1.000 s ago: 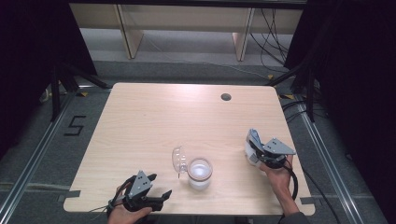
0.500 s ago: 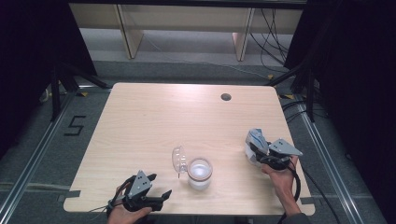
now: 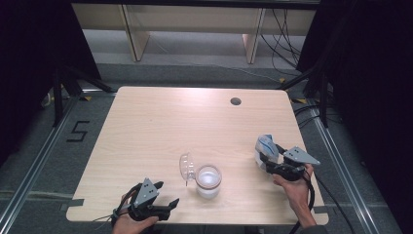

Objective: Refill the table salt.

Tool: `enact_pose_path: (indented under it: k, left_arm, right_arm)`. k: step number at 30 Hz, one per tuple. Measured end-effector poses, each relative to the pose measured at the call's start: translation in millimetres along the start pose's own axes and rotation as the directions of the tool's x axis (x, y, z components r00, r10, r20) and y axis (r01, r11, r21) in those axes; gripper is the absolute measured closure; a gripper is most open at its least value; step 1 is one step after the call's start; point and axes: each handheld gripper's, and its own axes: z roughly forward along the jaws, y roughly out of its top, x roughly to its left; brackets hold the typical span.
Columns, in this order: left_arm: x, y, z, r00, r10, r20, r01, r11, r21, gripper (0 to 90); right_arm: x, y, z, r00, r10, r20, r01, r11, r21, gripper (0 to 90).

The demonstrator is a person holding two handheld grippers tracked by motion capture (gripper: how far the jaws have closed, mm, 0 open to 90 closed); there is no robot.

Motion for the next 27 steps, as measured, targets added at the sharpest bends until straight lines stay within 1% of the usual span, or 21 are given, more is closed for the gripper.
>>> enact_pose_path:
  k: [2, 3, 5, 6, 9, 10, 11, 12, 13, 14, 15, 16, 17, 18, 19, 20, 21, 22, 25, 26, 27]
  left_arm:
    - [-0.2, 0.2, -0.6, 1.0, 0.004, -0.005, -0.004, 1.0, 0.005, 21.0]
    - [-0.1, 0.2, -0.3, 1.0, 0.004, -0.003, -0.004, 1.0, 0.003, 21.0]
    - [0.0, 0.1, 0.1, 1.0, -0.001, 0.0, 0.001, 1.0, -0.001, 21.0]
    - [-0.1, 0.1, 0.1, 1.0, -0.002, -0.001, 0.002, 1.0, -0.001, 21.0]
    - [0.1, 0.2, 0.0, 1.0, 0.001, -0.001, -0.001, 1.0, 0.001, 21.0]
    - [-0.2, 0.0, 0.4, 1.0, -0.006, -0.001, 0.006, 1.0, -0.002, 21.0]
    - [-0.6, -0.1, 0.3, 0.9999, -0.012, -0.002, 0.012, 0.9999, -0.002, 21.0]
    - [-1.2, 0.0, -0.1, 0.9998, -0.018, -0.007, 0.018, 0.9998, 0.002, 21.0]
    - [-1.5, -0.1, -0.1, 0.9997, -0.022, -0.007, 0.022, 0.9998, 0.002, 21.0]
    - [-1.1, -0.2, 0.4, 0.9998, -0.021, -0.001, 0.021, 0.9998, -0.002, 21.0]
    - [-1.2, -0.2, 0.5, 0.9997, -0.023, -0.002, 0.023, 0.9997, -0.002, 21.0]
    - [-1.4, -0.1, 0.2, 0.9997, -0.023, -0.006, 0.023, 0.9997, 0.0, 21.0]
    - [-1.5, 0.0, -0.2, 0.9997, -0.021, -0.009, 0.021, 0.9998, 0.002, 21.0]
    - [-1.3, 0.1, -0.4, 0.9998, -0.018, -0.011, 0.018, 0.9998, 0.004, 21.0]
    - [-1.3, 0.2, -0.6, 0.9998, -0.017, -0.013, 0.017, 0.9998, 0.004, 21.0]
    - [-0.9, 0.2, -0.4, 0.9999, -0.014, -0.01, 0.014, 0.9999, 0.001, 21.0]
    - [-0.9, 0.0, -0.2, 0.9998, -0.02, -0.009, 0.02, 0.9998, 0.0, 21.0]
    - [-1.3, -0.1, 0.0, 0.9996, -0.026, -0.007, 0.026, 0.9996, -0.004, 21.0]
    - [-0.5, 0.3, -0.6, 0.9999, -0.012, -0.01, 0.011, 0.9999, -0.005, 21.0]
    - [-0.6, 0.3, -0.4, 0.9998, -0.017, -0.009, 0.017, 0.9998, -0.006, 21.0]
    - [-0.8, 0.1, -0.4, 0.9996, -0.025, -0.01, 0.025, 0.9997, -0.007, 21.0]
  right_arm:
    - [0.7, 0.7, -1.7, 1.0, 0.004, -0.004, -0.004, 1.0, 0.014, 31.3]
    - [1.6, 0.3, -1.4, 1.0, 0.002, 0.0, -0.002, 1.0, 0.0, 30.5]
    - [2.0, 0.8, -2.7, 1.0, 0.003, 0.002, -0.003, 1.0, -0.001, 28.7]
    - [2.0, 0.5, -2.6, 0.9999, 0.015, -0.005, -0.015, 1.0, -0.008, 27.2]
    - [2.3, 1.6, -7.9, 0.9991, 0.04, 0.012, -0.04, 0.999, -0.006, 23.8]
    - [0.6, 1.6, -9.0, 0.9997, 0.012, 0.021, -0.012, 1.0, -0.019, 23.7]
    - [2.0, 1.8, -11.7, 0.9992, 0.039, 0.006, -0.039, 0.999, -0.007, 23.1]
    - [1.6, 1.8, -13.3, 0.9998, 0.014, 0.016, -0.014, 1.0, -0.02, 22.0]
    - [2.7, 2.2, -16.2, 0.9994, 0.03, 0.016, -0.03, 1.0, -0.001, 21.9]
    - [3.2, 2.5, -17.9, 0.9995, 0.032, -0.006, -0.032, 0.999, -0.008, 21.4]
    - [5.4, 2.8, -20.2, 0.9992, 0.04, 0.004, -0.04, 0.999, -0.009, 21.0]
    - [5.9, 3.5, -22.6, 0.9997, 0.019, 0.017, -0.019, 1.0, -0.013, 21.0]
    - [7.7, 3.2, -23.3, 0.9989, 0.047, 0.003, -0.047, 0.999, -0.024, 20.9]
    - [9.3, 3.3, -25.6, 0.998, 0.058, 0.024, -0.058, 0.998, -0.023, 20.4]
    - [9.1, 3.3, -28.1, 0.9983, 0.047, 0.034, -0.046, 0.999, -0.028, 19.8]
    - [9.5, 2.8, -29.7, 0.9984, 0.05, 0.027, -0.049, 0.998, -0.034, 19.6]
    - [9.6, 2.5, -31.7, 0.9979, 0.054, 0.035, -0.053, 0.998, -0.028, 19.6]
    - [9.7, 1.9, -33.8, 0.9973, 0.043, 0.06, -0.042, 0.999, -0.019, 19.4]
    - [8.1, 0.9, -41.6, 0.9952, 0.062, 0.076, -0.062, 0.998, 0.001, 18.9]
    - [8.5, 0.1, -43.3, 0.9944, 0.076, 0.074, -0.076, 0.997, -0.004, 18.9]
    - [10.8, 0.1, -47.1, 0.9907, 0.093, 0.099, -0.095, 0.995, 0.011, 18.9]
